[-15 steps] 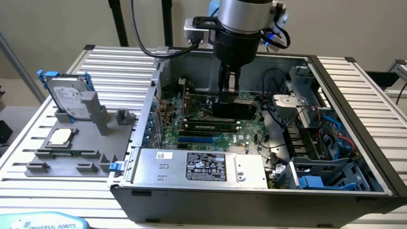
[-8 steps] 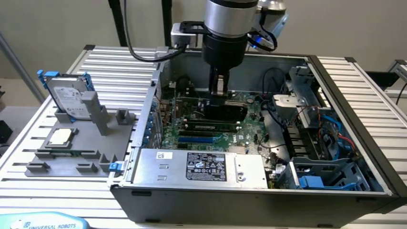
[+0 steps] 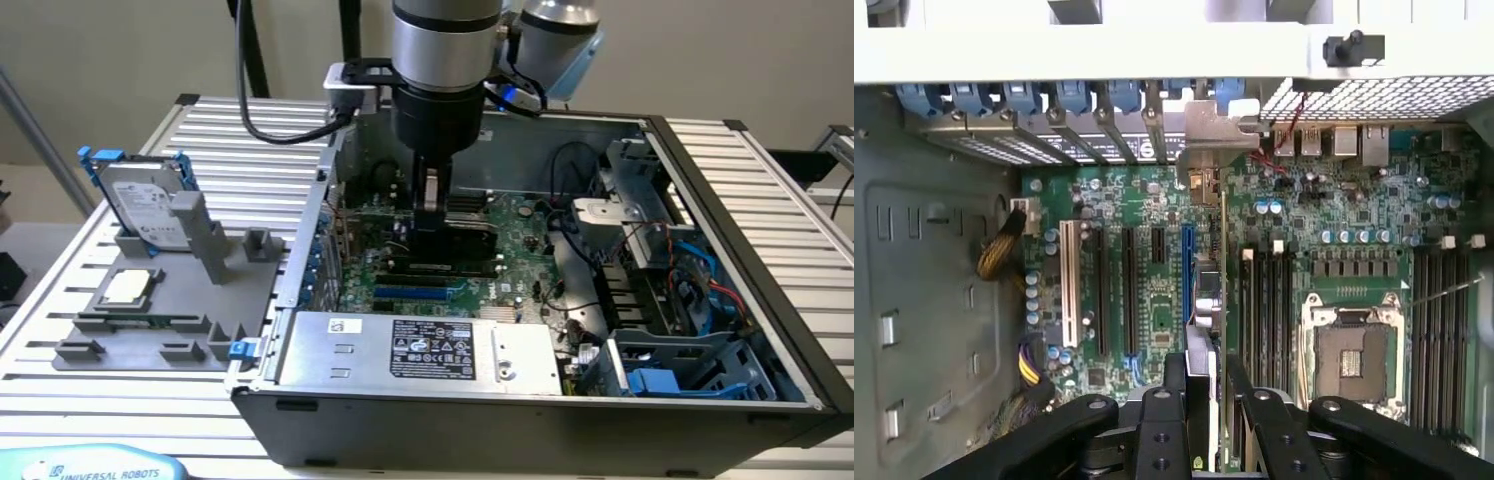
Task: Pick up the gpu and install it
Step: 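Insert the gpu into the slot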
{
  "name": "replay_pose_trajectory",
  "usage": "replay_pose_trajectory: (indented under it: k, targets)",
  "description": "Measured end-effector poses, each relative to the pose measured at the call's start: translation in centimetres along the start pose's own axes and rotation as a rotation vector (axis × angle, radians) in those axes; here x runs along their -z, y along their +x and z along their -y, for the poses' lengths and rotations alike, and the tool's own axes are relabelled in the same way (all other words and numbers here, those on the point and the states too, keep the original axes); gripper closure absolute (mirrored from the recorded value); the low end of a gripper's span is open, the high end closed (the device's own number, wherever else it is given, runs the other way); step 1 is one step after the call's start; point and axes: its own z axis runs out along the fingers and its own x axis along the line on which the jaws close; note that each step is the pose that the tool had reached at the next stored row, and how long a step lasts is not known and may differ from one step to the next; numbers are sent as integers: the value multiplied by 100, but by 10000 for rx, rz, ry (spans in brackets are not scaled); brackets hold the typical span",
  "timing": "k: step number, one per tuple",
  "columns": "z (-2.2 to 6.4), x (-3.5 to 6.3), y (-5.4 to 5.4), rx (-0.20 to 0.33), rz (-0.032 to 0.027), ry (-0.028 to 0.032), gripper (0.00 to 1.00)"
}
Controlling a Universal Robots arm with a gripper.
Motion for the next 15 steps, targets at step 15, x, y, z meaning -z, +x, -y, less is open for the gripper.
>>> replay_pose_trajectory:
  k: [15]
  targets:
    - [-10, -271, 118, 12, 0, 4, 73]
